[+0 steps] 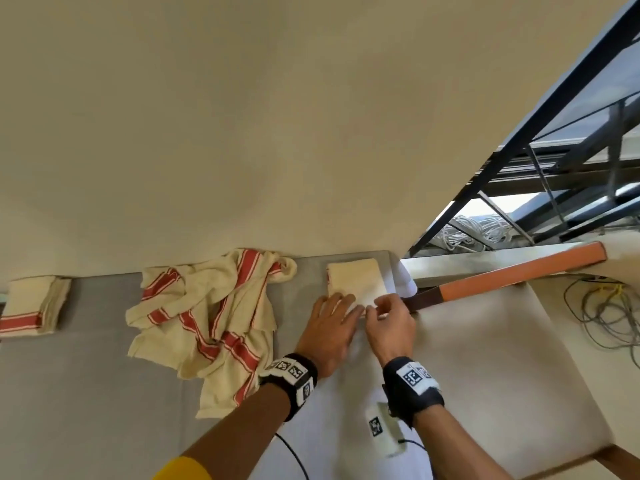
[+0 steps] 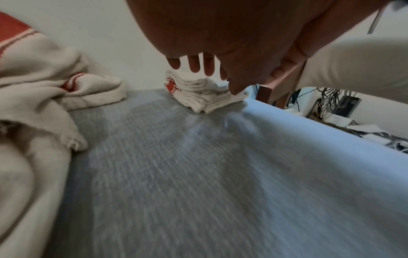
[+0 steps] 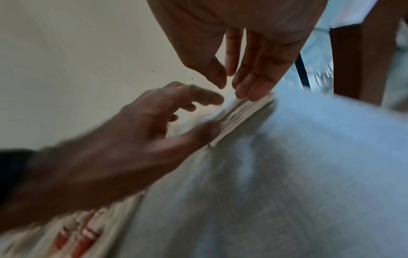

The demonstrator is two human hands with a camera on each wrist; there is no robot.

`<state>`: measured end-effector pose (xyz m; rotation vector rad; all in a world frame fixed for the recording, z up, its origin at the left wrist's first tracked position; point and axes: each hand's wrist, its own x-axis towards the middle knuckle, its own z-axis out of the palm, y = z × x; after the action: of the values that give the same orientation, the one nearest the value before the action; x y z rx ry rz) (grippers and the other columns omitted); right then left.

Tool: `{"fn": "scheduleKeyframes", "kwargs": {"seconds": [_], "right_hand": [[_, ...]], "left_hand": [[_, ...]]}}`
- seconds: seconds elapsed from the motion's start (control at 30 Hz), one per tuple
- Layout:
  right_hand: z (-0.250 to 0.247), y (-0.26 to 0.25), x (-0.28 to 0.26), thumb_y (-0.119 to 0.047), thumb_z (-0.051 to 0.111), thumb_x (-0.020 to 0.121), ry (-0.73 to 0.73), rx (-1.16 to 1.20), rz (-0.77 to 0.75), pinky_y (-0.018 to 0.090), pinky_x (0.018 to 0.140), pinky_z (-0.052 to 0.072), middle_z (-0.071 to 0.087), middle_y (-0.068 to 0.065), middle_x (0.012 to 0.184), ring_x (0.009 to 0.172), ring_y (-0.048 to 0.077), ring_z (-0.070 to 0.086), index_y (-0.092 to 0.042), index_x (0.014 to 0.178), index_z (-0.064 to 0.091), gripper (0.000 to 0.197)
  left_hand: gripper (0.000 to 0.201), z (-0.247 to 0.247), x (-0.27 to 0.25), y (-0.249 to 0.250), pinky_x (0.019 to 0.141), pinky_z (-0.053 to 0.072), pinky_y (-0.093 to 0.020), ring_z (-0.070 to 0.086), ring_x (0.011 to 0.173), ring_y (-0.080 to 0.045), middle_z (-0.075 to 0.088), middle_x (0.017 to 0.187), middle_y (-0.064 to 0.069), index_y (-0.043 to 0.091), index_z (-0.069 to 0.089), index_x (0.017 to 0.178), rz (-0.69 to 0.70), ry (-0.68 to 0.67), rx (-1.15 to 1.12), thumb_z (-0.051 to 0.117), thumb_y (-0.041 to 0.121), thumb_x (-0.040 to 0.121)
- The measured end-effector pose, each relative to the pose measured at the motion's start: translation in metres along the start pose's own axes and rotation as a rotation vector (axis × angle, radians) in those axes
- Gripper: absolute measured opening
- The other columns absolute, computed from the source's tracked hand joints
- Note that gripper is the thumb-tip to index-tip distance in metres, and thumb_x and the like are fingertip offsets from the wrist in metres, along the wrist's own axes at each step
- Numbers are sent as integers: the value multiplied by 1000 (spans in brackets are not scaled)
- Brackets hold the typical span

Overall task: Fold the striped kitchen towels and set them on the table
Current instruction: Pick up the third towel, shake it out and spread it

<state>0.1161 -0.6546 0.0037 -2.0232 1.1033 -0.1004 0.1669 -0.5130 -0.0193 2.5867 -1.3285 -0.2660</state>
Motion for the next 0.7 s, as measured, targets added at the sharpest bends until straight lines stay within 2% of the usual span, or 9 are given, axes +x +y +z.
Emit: {"fn": "scheduleKeyframes", "kwargs": {"seconds": [0.07, 0.13, 0.23, 0.33, 0.43, 0.5, 0.57, 0.63, 0.7], "right_hand": [[-4, 7, 2, -16, 70, 89, -70, -142, -208, 31, 81, 49, 67, 5, 101, 92, 22, 64, -14, 113, 67, 24], [-1, 17, 2, -11, 69, 87, -215, -285, -299, 34, 91, 51, 60, 11, 121, 110, 28, 61, -10, 125, 65, 38], [3, 24, -4, -13, 71, 86, -324, -367, -299, 36, 96, 52, 48, 12, 135, 120, 32, 56, -6, 134, 61, 50], [5, 22, -6, -21, 74, 86, -395, -424, -272, 39, 100, 52, 37, 12, 147, 123, 32, 56, -9, 144, 50, 64], [0, 18, -3, -26, 75, 87, -389, -431, -261, 41, 100, 54, 37, 12, 148, 118, 34, 61, -12, 144, 51, 64], [-4, 16, -8, -22, 74, 88, -255, -349, -291, 43, 96, 56, 48, 13, 138, 109, 34, 65, -13, 135, 60, 50], [0, 13, -28, -18, 71, 90, -173, -257, -363, 42, 83, 58, 56, 11, 124, 94, 31, 67, -13, 125, 66, 35], [14, 7, -55, -16, 71, 91, -249, -170, -404, 35, 74, 55, 64, 10, 110, 81, 28, 67, -11, 116, 68, 25], [36, -4, -80, -16, 72, 91, -404, -119, -423, 29, 74, 52, 69, 7, 101, 78, 22, 67, -12, 111, 71, 20]], "left_hand": [[54, 6, -13, 3, 119, 32, -58, 47, 139, -30, 51, 148, -6, 20, 48, 144, -17, -14, 46, 66, 29, 94], [64, 8, -21, 3, 120, 30, -62, 48, 141, -30, 51, 151, -8, 16, 46, 148, -54, -42, 102, 69, 33, 92], [71, 8, -23, -1, 123, 22, -64, 36, 151, -32, 38, 163, -11, 13, 34, 158, -107, -136, 103, 64, 34, 96], [76, 3, -20, 4, 127, 6, -61, 16, 158, -33, 18, 171, -9, 14, 21, 163, -141, -194, 68, 60, 30, 99], [76, -9, -22, 10, 125, -2, -59, -6, 159, -30, -6, 174, -5, 22, 12, 164, -203, -199, 10, 55, 33, 102], [73, -19, -32, 10, 124, 4, -59, 2, 160, -33, 3, 173, -7, 25, 21, 160, -250, -169, -20, 59, 33, 98], [64, -25, -61, 3, 122, 20, -61, 24, 155, -38, 24, 168, -10, 25, 37, 151, -310, -171, -29, 64, 33, 94], [53, -23, -101, -9, 116, 36, -61, 45, 143, -39, 43, 158, -12, 24, 52, 139, -341, -191, -3, 67, 36, 90], [44, -21, -145, -19, 111, 42, -59, 53, 133, -41, 50, 149, -14, 24, 60, 130, -369, -220, 2, 67, 36, 88]]}}
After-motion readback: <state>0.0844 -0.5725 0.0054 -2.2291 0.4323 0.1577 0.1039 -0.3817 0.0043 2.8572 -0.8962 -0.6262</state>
